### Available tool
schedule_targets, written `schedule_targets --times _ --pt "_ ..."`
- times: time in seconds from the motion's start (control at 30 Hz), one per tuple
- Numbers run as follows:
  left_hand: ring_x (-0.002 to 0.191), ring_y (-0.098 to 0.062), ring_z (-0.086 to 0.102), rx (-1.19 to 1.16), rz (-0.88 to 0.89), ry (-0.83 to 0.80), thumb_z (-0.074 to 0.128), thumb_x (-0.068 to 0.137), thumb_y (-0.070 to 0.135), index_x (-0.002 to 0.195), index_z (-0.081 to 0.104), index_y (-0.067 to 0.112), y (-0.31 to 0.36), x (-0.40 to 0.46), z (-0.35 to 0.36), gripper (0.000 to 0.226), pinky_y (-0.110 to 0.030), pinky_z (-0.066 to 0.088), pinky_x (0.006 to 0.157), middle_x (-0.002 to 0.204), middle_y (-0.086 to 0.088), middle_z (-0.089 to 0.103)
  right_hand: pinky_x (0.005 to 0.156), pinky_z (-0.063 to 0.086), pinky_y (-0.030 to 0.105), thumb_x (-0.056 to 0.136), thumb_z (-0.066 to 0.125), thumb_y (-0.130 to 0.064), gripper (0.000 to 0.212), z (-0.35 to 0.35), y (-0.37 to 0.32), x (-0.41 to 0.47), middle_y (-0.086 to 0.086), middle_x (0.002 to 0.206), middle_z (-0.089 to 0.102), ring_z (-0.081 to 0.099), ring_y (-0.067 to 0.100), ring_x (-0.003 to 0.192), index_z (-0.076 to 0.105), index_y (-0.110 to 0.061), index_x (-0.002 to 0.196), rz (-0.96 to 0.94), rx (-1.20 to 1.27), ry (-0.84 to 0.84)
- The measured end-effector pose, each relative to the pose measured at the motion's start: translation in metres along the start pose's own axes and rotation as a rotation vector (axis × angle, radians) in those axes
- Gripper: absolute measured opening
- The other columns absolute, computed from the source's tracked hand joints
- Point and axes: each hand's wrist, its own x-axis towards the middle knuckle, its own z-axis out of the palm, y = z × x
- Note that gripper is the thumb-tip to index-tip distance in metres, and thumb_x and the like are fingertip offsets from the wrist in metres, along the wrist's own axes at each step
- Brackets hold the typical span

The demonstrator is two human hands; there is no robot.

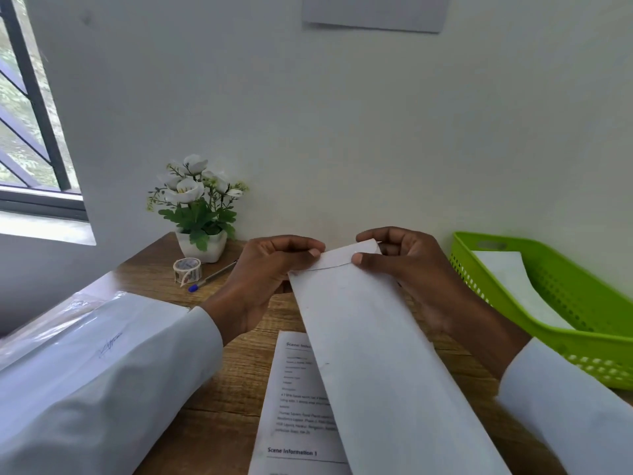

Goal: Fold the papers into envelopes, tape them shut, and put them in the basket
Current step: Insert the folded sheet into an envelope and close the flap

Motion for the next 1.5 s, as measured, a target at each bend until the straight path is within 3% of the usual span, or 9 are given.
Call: schedule_targets --times 0.2,0.37,0.53,0.83,1.03,1.13,1.27,1.4,1.5 --pt "0.071 -0.012 0.068 0.043 -0.117 0.015 0.073 0.082 0.013 0.089 0.074 0.003 -0.007 -0.001 0.001 0.013 -0.022 0.053 0.056 0.085 -0.008 0.074 0.068 0.055 0.032 0.072 0.080 -0.002 0.022 0.010 -0.001 0.013 0.014 0.089 0.074 0.067 0.023 0.074 0.075 -0.014 0.090 0.008 -0.087 0.028" --pt "0.076 -0.019 0.072 0.207 0.091 0.047 0.075 0.082 0.015 0.088 0.076 0.007 -0.010 -0.002 0.003 0.010 -0.032 0.059 0.067 0.082 -0.006 0.076 0.076 0.055 0.034 0.071 0.084 -0.030 0.013 0.024 -0.010 0.022 -0.005 0.080 0.076 0.071 0.014 0.082 0.080 -0.024 0.081 -0.189 -0.573 -0.076" --pt "0.079 -0.020 0.073 0.240 0.167 0.081 0.073 0.083 0.013 0.088 0.077 0.011 -0.009 -0.003 -0.001 0.007 -0.032 0.059 0.068 0.083 -0.001 0.077 0.080 0.058 0.044 0.071 0.077 -0.038 0.013 0.030 -0.015 0.025 -0.010 0.077 0.076 0.071 0.011 0.080 0.080 -0.027 0.078 -0.245 -0.699 -0.119" --pt "0.070 -0.011 0.068 0.205 0.181 0.124 0.072 0.083 0.012 0.081 0.078 0.015 -0.008 -0.001 -0.002 0.007 -0.021 0.055 0.060 0.078 0.000 0.076 0.067 0.050 0.016 0.080 0.073 -0.012 0.009 0.007 -0.016 0.026 -0.003 0.079 0.077 0.067 0.003 0.072 0.079 -0.018 0.077 -0.207 -0.624 -0.091" --pt "0.070 -0.013 0.068 0.170 0.182 0.121 0.071 0.084 0.011 0.085 0.077 0.010 -0.008 0.000 -0.004 0.006 -0.028 0.057 0.063 0.082 -0.006 0.076 0.060 0.044 0.004 0.082 0.074 -0.008 0.009 -0.007 -0.016 0.025 -0.006 0.076 0.076 0.062 -0.004 0.063 0.079 -0.015 0.079 -0.195 -0.567 -0.063" --pt "0.070 -0.014 0.068 0.148 0.172 0.132 0.071 0.085 0.011 0.085 0.077 0.011 -0.008 0.000 -0.003 0.006 -0.032 0.058 0.065 0.082 -0.006 0.076 0.053 0.044 0.011 0.084 0.073 -0.009 0.007 -0.008 -0.014 0.024 -0.001 0.074 0.075 0.059 0.000 0.058 0.079 -0.013 0.082 -0.159 -0.463 -0.025" --pt "0.071 -0.013 0.067 0.051 0.154 0.179 0.072 0.083 0.012 0.084 0.076 0.012 -0.007 0.002 -0.007 0.005 -0.031 0.056 0.064 0.080 -0.003 0.075 0.057 0.053 0.025 0.086 0.073 -0.017 0.009 -0.001 -0.009 0.014 0.003 0.082 0.076 0.067 0.010 0.071 0.077 -0.010 0.090 -0.038 -0.185 0.036" --pt "0.074 -0.013 0.065 -0.128 0.108 0.271 0.072 0.083 0.016 0.092 0.074 0.011 -0.003 0.007 -0.020 0.011 -0.026 0.055 0.058 0.084 0.001 0.073 0.077 0.058 0.035 0.083 0.074 -0.025 0.027 0.008 -0.003 -0.014 0.008 0.104 0.077 0.073 0.026 0.092 0.074 -0.013 0.108 0.189 -0.041 -0.207" --pt "0.079 -0.015 0.063 -0.295 0.102 0.267 0.070 0.082 0.018 0.096 0.072 0.012 0.003 0.013 -0.033 0.015 -0.032 0.056 0.068 0.088 0.001 0.070 0.087 0.057 0.043 0.082 0.075 -0.017 0.028 0.005 -0.009 -0.032 0.014 0.107 0.075 0.072 0.033 0.097 0.074 -0.012 0.109 0.282 0.019 -0.360"
